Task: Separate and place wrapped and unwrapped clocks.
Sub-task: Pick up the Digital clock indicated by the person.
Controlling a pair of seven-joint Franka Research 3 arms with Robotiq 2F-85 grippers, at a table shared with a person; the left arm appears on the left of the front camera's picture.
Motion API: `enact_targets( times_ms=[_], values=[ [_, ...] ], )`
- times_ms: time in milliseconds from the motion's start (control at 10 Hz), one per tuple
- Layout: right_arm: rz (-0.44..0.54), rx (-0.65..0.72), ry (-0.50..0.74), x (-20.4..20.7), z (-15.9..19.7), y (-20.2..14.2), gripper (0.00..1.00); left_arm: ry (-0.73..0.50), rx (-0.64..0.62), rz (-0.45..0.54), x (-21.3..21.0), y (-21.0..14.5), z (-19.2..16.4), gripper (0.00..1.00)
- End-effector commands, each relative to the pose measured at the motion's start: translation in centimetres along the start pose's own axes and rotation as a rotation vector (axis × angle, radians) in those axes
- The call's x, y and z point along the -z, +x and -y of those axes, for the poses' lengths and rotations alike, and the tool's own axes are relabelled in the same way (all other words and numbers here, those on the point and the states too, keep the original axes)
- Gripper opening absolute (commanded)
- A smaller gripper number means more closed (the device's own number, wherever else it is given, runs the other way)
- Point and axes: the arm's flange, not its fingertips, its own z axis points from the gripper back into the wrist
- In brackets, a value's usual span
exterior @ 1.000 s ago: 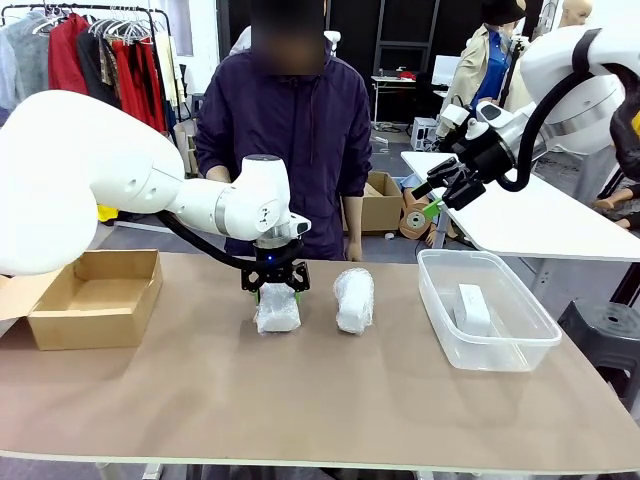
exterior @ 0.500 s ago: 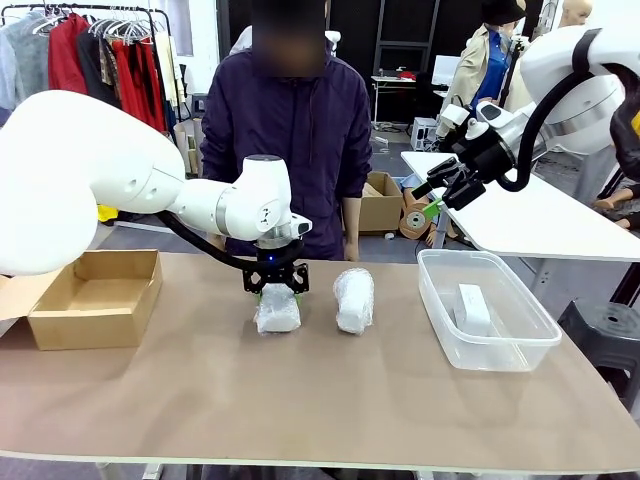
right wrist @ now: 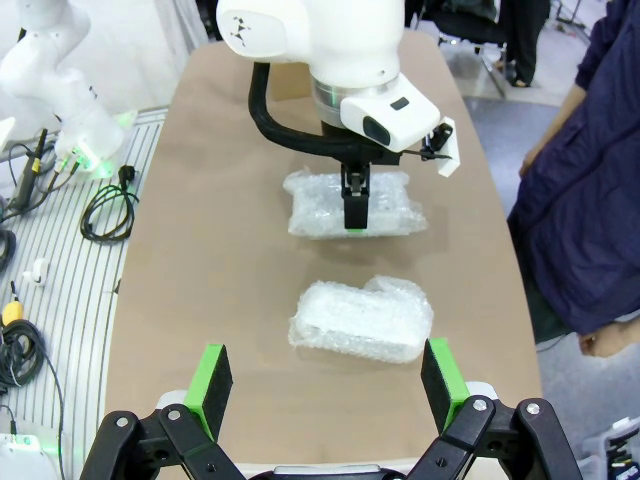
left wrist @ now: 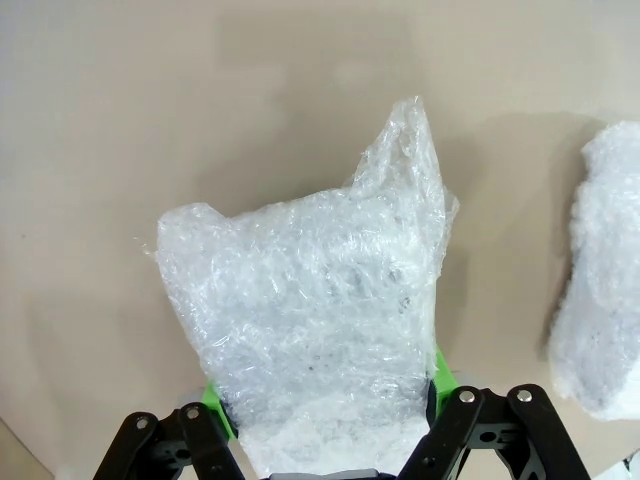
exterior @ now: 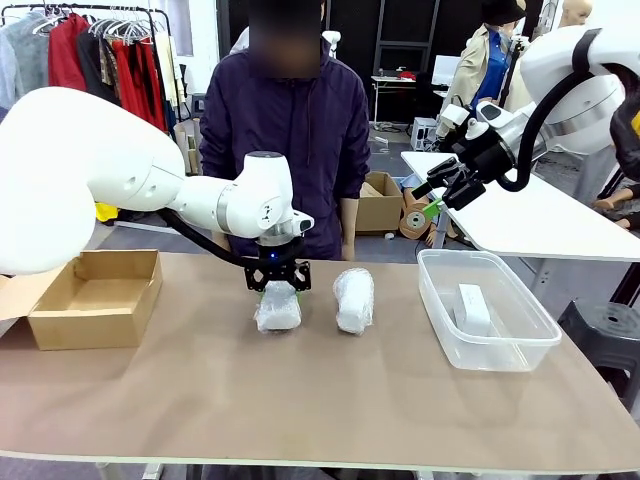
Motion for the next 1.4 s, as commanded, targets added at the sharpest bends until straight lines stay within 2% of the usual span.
enact_targets(
  times_ms=[0, 500, 800, 1100, 1300],
  values=[
    [-0.005, -0.003, -0.002, -0.1, -0.2, 0.2, 1.00, 0.023, 0.019, 0.026, -2.6, -1.8, -0.4, 0.00],
    [-0.005, -0.003, -0.002, -0.1, -0.2, 0.2, 1.00, 0.038, -0.024, 0.065, -10.5, -5.4, -1.0, 0.00],
    [-0.005, -0.003, -0.002, -0.1, -0.2, 0.2, 1.00, 0.059, -0.039, 0.106, -14.7, -6.5, -1.2, 0.00],
    [-0.005, -0.003, -0.002, -0.1, -0.2, 0.2, 1.00, 0.103, -0.045, 0.149, -21.6, -7.7, -1.1, 0.00],
    [-0.005, -0.003, -0.002, -0.1, -0.2, 0.2, 1.00, 0.108, -0.043, 0.177, -24.3, -8.1, -1.3, 0.00]
  ],
)
